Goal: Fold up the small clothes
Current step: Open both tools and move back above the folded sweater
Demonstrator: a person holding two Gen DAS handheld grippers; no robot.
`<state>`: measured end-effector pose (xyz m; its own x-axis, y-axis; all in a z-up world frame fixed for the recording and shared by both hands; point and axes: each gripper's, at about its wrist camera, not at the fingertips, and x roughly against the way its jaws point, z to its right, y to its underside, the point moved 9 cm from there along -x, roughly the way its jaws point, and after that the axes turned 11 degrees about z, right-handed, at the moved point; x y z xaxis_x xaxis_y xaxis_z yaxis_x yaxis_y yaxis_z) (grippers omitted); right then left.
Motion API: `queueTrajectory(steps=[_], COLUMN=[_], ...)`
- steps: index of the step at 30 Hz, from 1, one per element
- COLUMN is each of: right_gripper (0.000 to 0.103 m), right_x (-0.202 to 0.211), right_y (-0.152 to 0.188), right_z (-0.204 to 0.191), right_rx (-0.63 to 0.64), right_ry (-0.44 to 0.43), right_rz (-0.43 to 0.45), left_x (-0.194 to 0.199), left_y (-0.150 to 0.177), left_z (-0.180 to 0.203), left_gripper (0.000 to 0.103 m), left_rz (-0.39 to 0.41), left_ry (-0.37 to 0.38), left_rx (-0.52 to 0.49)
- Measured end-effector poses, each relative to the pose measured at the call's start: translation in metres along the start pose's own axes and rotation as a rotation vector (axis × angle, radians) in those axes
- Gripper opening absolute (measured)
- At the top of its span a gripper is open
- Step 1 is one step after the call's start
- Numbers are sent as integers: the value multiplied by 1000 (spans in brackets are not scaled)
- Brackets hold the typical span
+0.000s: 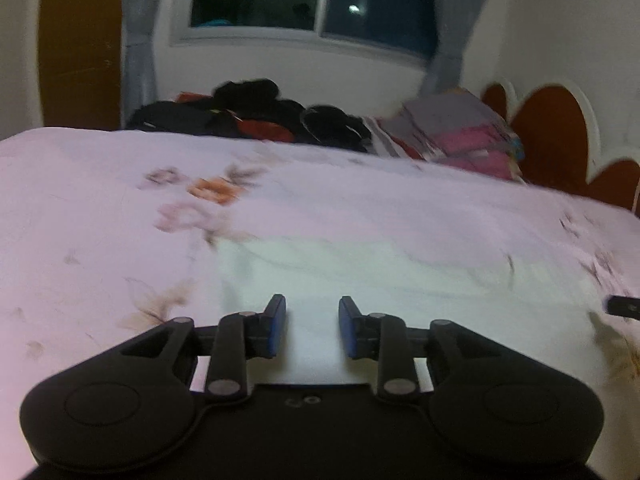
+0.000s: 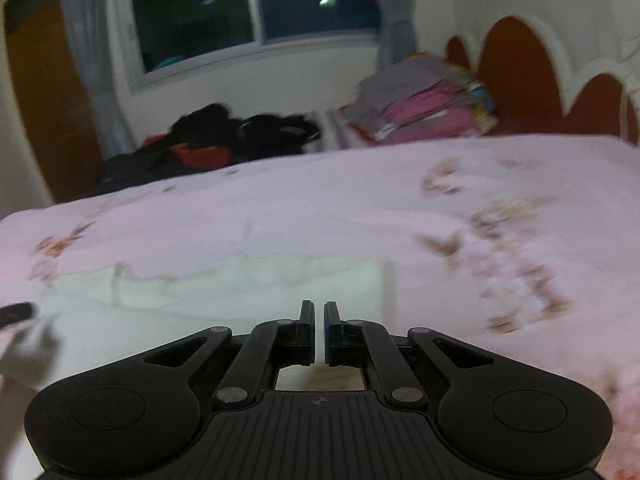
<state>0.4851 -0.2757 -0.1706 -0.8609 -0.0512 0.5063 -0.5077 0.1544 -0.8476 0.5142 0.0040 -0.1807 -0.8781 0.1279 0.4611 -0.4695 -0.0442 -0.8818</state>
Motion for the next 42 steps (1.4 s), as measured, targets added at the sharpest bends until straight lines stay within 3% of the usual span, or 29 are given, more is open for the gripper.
queueTrajectory(steps=[4, 6, 10, 22, 27, 28, 29, 32, 42], right_gripper=[2, 2, 2, 4, 4, 7, 16, 19, 20], right_x=[-11, -19, -17, 0, 11, 11, 9, 13, 34], right_y=[21, 32, 31, 44, 40, 41, 45, 43, 38], right_z=[-23, -17, 2, 4, 2, 2, 1, -1, -17], right_rx=[41, 58, -4, 50, 37, 43, 54, 53, 79], right_ry=[-36, -4, 4, 35, 28, 26, 26, 10, -88], right_rz=[-59, -95, -93, -121, -101, -104, -123, -119, -115], left_x=[-6, -7, -2, 15, 25, 27, 28, 34, 56], left_y=[18, 22, 22, 22, 22, 22, 22, 21, 17], left_z=[6, 2, -4, -4, 1, 3, 5, 11, 47], left_gripper=[32, 32, 32, 31, 38, 40, 41, 46, 46], left_rz=[-44, -35, -47, -86, -93, -93, -94, -93, -73], left_ry=[-27, -29, -41, -84, -105, -107, -109, -114, -95], left_rx=[-48, -65, -52, -37, -27, -27, -28, -27, -26])
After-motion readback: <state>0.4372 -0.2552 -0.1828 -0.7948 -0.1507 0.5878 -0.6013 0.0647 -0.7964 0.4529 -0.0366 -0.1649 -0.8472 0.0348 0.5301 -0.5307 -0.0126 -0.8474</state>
